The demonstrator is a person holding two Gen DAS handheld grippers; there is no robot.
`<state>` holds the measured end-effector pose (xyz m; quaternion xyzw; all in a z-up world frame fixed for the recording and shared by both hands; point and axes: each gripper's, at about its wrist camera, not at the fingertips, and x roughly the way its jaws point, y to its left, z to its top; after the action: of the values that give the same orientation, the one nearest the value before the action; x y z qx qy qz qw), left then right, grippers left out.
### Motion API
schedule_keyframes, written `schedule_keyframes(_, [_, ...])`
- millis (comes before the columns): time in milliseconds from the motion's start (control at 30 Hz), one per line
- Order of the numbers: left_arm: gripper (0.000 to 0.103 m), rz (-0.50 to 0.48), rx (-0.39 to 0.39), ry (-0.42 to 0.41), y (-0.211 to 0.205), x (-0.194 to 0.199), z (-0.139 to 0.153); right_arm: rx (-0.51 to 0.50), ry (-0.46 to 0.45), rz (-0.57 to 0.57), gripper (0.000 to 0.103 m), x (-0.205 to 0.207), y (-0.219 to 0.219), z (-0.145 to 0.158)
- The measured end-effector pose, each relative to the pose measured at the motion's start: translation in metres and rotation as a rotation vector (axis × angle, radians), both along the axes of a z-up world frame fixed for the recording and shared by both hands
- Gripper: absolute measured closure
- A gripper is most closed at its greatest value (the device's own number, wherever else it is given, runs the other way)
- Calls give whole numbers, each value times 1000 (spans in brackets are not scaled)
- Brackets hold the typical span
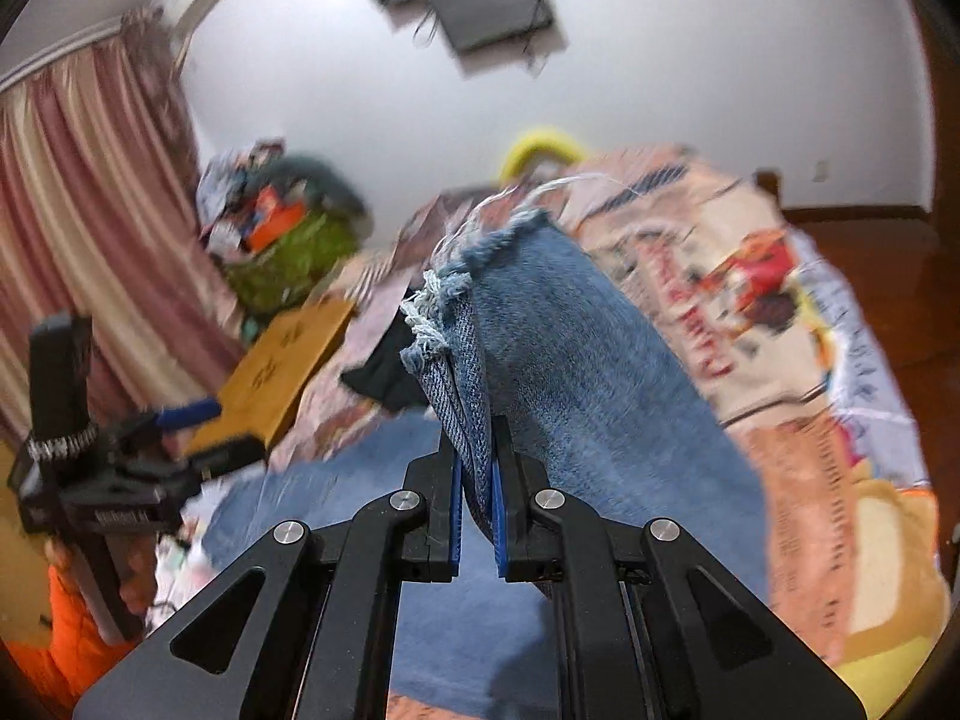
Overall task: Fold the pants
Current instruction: 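Lay the hems over onto the jeans seat and open right tool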
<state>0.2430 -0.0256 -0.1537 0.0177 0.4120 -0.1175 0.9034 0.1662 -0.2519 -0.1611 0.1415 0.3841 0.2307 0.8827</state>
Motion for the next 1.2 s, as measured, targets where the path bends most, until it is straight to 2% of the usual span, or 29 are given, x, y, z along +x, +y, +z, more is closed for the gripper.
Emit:
schedule_keyframes(167, [0,28,2,17,11,0,-9,-76,96,126,94,1,38,-31])
schedule_keyframes(367, [0,39,-4,43,13,4,-17,-123,207,189,87,-1,56,-55])
schedule_keyframes(467, [0,33,3,53,10,5,-20,-133,226,231,74,-9,62,-54])
schedule_keyframes(533, [0,27,11,56,6,7,-21,-131,212,253,57,-14,62,-50])
schedule_keyframes(600, [0,21,21,56,2,9,-21,-134,186,260,53,-19,61,-43])
schedule_keyframes(733, [0,8,24,51,-7,13,-18,-139,137,212,51,-19,44,-30])
schedule_keyframes(967, [0,-39,42,37,-37,23,-12,-153,70,58,50,-14,-7,-10])
schedule_keyframes(1200, [0,-120,72,60,-82,38,-21,-155,73,-50,46,1,-47,-16])
